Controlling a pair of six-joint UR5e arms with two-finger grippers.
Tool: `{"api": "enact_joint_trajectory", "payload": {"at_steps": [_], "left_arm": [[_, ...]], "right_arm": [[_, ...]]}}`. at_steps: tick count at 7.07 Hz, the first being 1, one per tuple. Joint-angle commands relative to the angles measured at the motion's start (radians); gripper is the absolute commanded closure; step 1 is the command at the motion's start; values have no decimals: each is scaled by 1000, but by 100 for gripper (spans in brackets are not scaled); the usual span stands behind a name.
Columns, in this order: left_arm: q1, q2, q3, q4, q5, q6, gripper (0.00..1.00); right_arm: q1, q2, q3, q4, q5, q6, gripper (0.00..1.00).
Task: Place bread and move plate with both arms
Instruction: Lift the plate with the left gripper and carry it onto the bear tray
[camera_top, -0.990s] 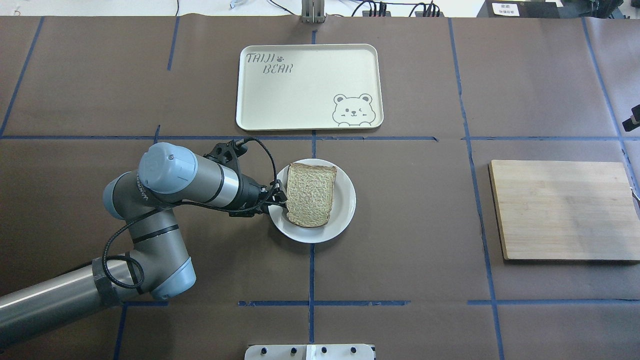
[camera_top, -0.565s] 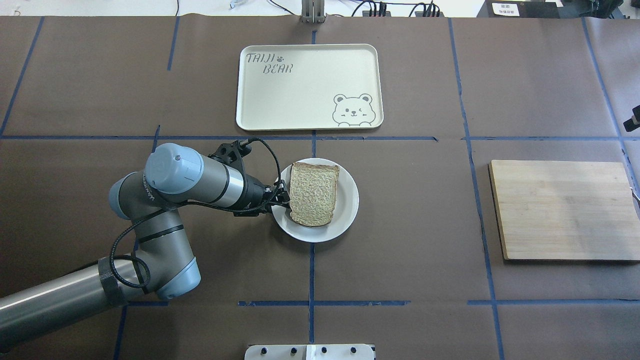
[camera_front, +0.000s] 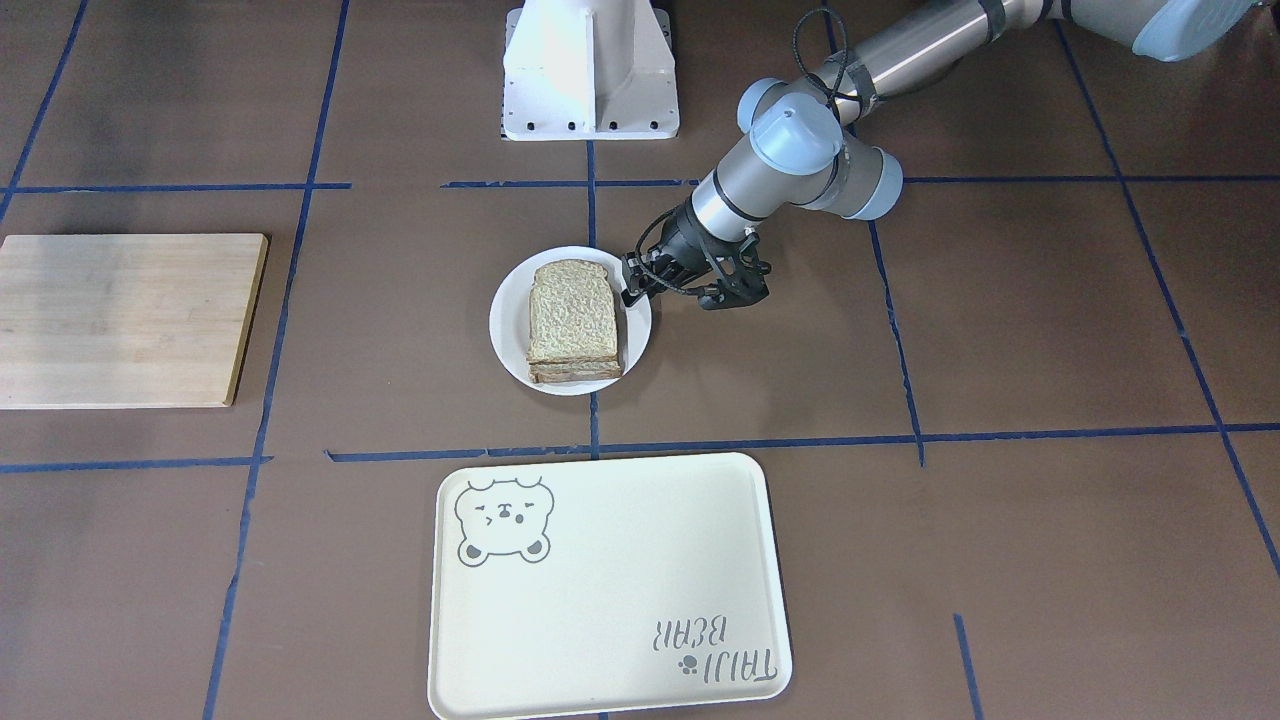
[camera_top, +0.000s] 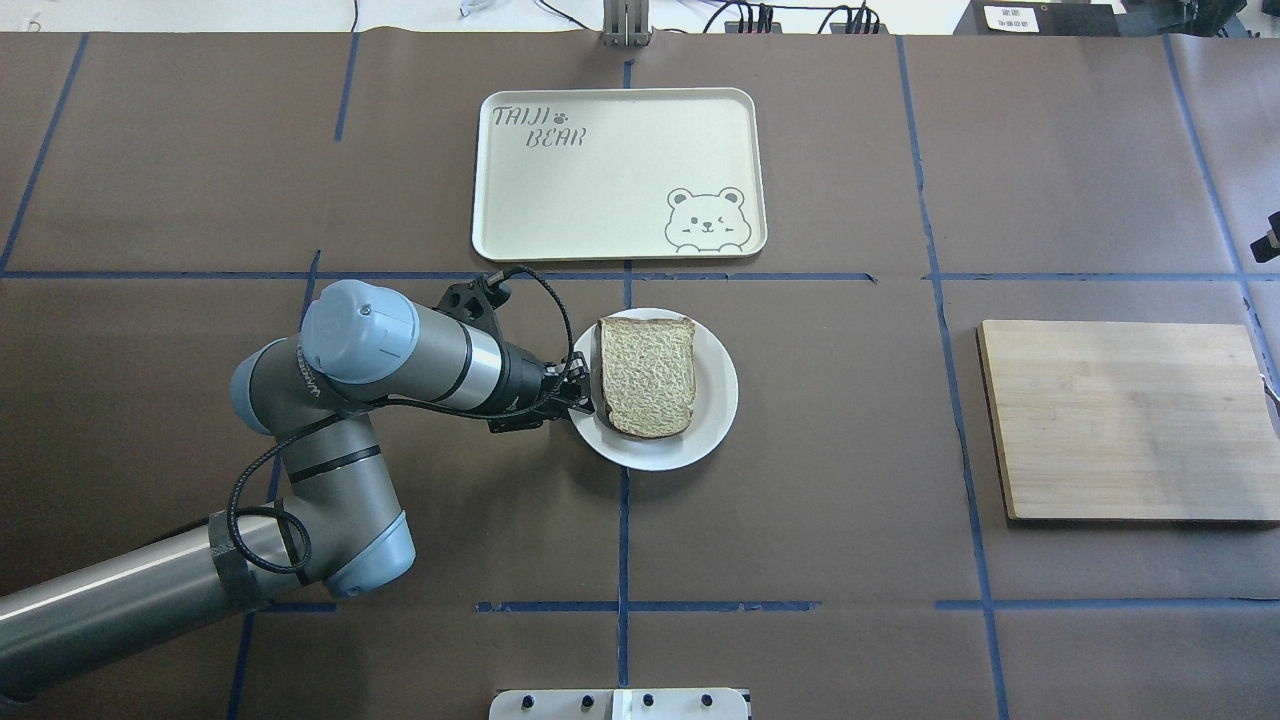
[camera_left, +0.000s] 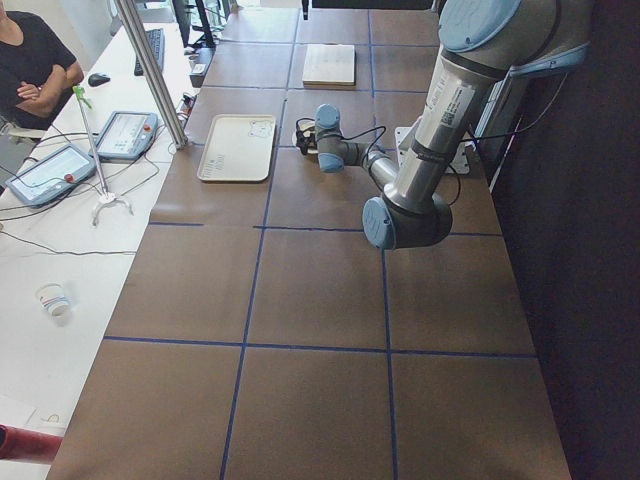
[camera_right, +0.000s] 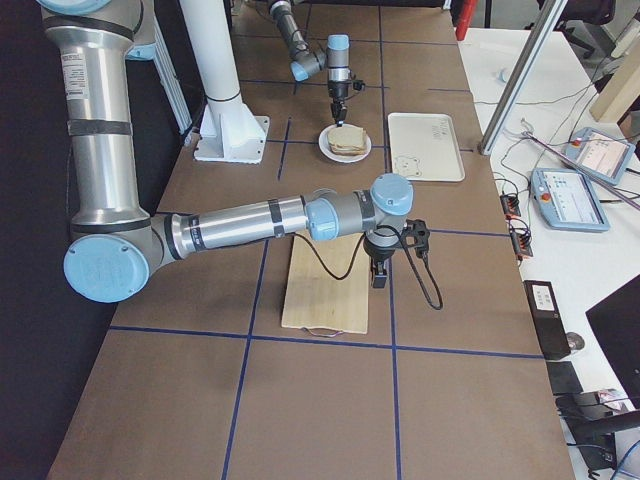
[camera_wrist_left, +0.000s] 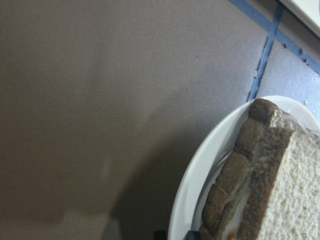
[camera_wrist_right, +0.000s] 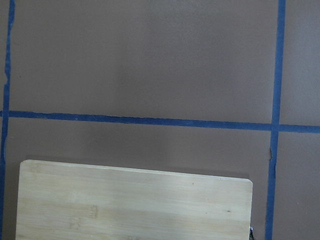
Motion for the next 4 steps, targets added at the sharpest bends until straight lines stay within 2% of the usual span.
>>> {"api": "enact_joint_trajectory", "payload": {"at_steps": [1,4], "left_arm": [[0,-10,-14,-1,-1,-30,97],[-4,-8,-62,-25,1,-19,100]], "right_arm": [[2,-1,0,-1,0,0,0],[9,-4,0,-1,-1,0,0]]}}
